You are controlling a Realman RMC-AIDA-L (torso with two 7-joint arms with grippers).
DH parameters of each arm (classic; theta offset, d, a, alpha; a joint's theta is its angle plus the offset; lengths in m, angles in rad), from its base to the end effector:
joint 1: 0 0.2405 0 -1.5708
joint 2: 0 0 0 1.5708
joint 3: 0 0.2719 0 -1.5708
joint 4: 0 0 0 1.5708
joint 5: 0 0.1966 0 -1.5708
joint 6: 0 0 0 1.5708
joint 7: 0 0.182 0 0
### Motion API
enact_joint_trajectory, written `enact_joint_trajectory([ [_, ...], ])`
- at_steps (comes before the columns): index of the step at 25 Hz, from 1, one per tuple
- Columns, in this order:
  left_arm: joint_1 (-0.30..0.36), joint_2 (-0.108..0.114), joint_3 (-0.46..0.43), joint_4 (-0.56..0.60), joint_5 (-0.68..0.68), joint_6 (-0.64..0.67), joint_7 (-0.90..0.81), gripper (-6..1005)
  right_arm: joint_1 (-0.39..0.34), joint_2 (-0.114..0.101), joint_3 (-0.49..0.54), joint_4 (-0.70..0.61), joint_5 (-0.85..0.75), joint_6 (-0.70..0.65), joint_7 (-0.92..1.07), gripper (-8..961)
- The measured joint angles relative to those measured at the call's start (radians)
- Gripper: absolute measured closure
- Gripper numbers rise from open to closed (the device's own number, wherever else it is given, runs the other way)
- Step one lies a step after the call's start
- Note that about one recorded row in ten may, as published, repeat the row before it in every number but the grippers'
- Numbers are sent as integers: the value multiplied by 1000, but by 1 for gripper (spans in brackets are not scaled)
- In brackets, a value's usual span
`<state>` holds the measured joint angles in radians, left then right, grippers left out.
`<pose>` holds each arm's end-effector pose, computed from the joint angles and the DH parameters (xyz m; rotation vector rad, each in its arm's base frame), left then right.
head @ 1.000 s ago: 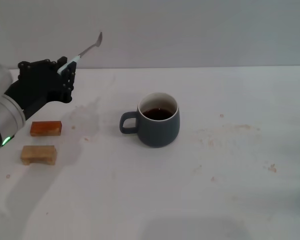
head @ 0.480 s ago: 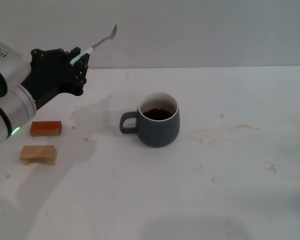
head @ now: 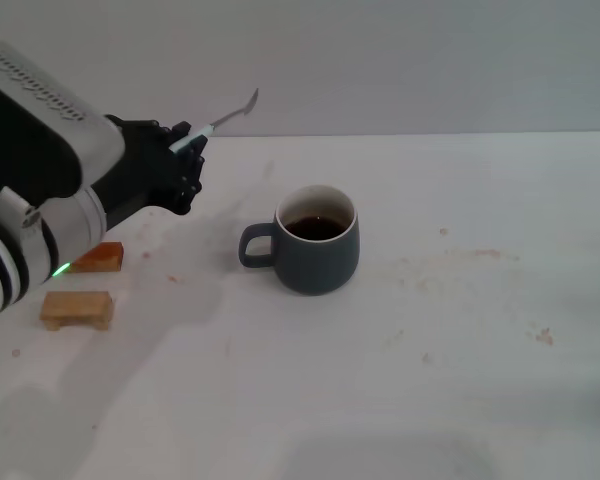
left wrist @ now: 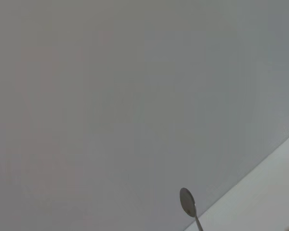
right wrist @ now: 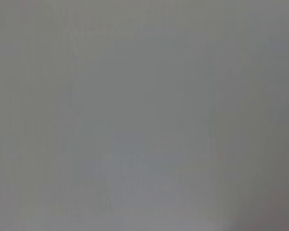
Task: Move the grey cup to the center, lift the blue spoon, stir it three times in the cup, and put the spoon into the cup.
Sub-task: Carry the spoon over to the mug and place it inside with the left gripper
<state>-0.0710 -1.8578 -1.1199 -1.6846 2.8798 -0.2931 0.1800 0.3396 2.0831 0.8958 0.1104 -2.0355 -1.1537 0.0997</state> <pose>-0.1951 0.3456 -0.0070 -2.1091 -0.2888 -0.2156 0.4032 0.3271 0.0242 -1.2794 0.6983 0.5356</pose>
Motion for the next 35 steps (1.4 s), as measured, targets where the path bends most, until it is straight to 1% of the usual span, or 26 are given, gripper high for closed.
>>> enact_joint_trajectory([
  [1,0,0,0,0,0,0,0,830,-1,0,0,0,0,0,0,954],
  [3,4,-7,-11,-26,-18,-21,47,830,-2,0,0,0,0,0,0,954],
  [5,7,-5,-19,-46,-40,-33,75,829,-2,0,0,0,0,0,0,954],
  [6,8,-4,-37,-73,-77,-58,121,829,-3,0,0,0,0,0,0,954],
  [8,8,-6,-48,-83,-96,-71,146,828,-3,0,0,0,0,0,0,954],
  [9,11,-17,-84,-102,-141,-102,217,828,-5,0,0,0,0,0,0,954],
  [11,12,-21,-91,-107,-152,-110,236,827,-8,0,0,1,0,0,0,954],
  [13,22,-38,-124,-131,-203,-146,310,827,-10,0,0,1,0,0,0,954],
  [14,28,-54,-149,-152,-243,-182,370,826,-16,1,0,2,0,0,0,954],
  [15,28,-54,-149,-152,-243,-182,370,826,-16,1,0,2,0,0,0,954],
  [16,31,-78,-180,-170,-286,-233,438,826,-20,1,0,3,0,0,0,954],
  [17,32,-90,-191,-173,-298,-248,460,825,-22,1,0,4,1,0,0,954],
  [18,32,-90,-191,-173,-298,-248,460,825,-22,1,0,4,1,0,0,954],
  [19,35,-128,-217,-176,-320,-287,532,825,-24,2,0,3,3,0,0,954],
  [20,35,-128,-217,-176,-320,-287,532,825,-24,2,0,3,3,0,0,954],
  [21,37,-141,-223,-176,-323,-298,554,824,-24,2,0,2,4,0,0,954],
  [23,45,-178,-238,-177,-326,-334,623,824,-24,2,0,2,4,0,0,954],
  [24,48,-193,-246,-181,-332,-359,655,823,-24,2,0,2,5,0,0,954],
  [26,48,-194,-250,-184,-340,-369,662,823,-25,2,1,2,5,0,0,954],
  [29,50,-191,-269,-201,-385,-403,673,822,-27,1,7,0,5,-1,0,954],
  [35,69,-193,-267,-241,-392,-452,695,820,-42,-2,20,-2,7,-25,0,954],
])
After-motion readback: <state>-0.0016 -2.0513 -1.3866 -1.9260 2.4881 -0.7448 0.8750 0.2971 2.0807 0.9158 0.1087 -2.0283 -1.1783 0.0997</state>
